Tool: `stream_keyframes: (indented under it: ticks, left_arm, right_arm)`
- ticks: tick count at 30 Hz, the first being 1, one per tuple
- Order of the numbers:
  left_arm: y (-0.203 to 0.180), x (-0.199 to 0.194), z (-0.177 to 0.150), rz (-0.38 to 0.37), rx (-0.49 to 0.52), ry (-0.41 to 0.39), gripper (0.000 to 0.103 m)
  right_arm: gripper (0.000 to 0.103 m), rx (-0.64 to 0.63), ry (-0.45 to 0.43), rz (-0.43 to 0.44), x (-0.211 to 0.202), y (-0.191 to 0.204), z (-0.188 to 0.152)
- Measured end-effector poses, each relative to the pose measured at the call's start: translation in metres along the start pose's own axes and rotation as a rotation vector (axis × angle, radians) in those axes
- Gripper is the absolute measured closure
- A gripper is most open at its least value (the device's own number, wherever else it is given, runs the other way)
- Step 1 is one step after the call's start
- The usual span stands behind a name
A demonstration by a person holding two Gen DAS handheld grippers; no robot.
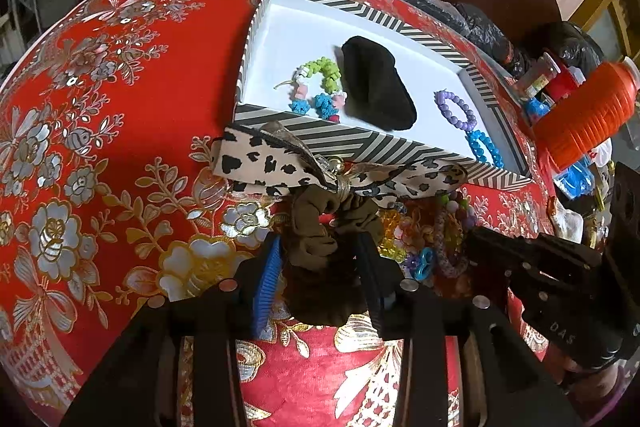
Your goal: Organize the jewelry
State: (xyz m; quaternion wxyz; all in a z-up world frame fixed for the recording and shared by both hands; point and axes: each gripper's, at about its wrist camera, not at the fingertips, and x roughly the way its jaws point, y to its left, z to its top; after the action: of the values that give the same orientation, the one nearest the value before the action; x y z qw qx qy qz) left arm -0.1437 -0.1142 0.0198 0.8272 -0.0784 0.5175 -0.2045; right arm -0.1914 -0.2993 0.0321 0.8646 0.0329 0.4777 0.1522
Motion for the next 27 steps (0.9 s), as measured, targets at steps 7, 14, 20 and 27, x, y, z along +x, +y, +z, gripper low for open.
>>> stream_keyframes:
  ticks: [7, 14, 20, 27]
  left_arm:
    - [-0.002, 0.001, 0.001, 0.012, 0.011, -0.002, 0.079]
    - [-0.004, 0.001, 0.0, 0.025, 0.019, -0.007, 0.079]
    - [-0.006, -0.001, -0.003, 0.028, 0.032, -0.018, 0.096]
    - [-0.01, -0.022, -0.007, 0.02, 0.062, -0.063, 0.101]
  right_arm:
    - [0.092, 0.028, -0.012, 0.005, -0.002, -0.004, -0.001]
    - [0.092, 0.041, -0.035, 0.005, -0.011, -0.007, 0.005]
    - [0.092, 0.074, -0.072, 0.014, -0.025, -0.015, 0.011]
    - [0.092, 0.135, -0.14, 0.019, -0.052, -0.031, 0.013]
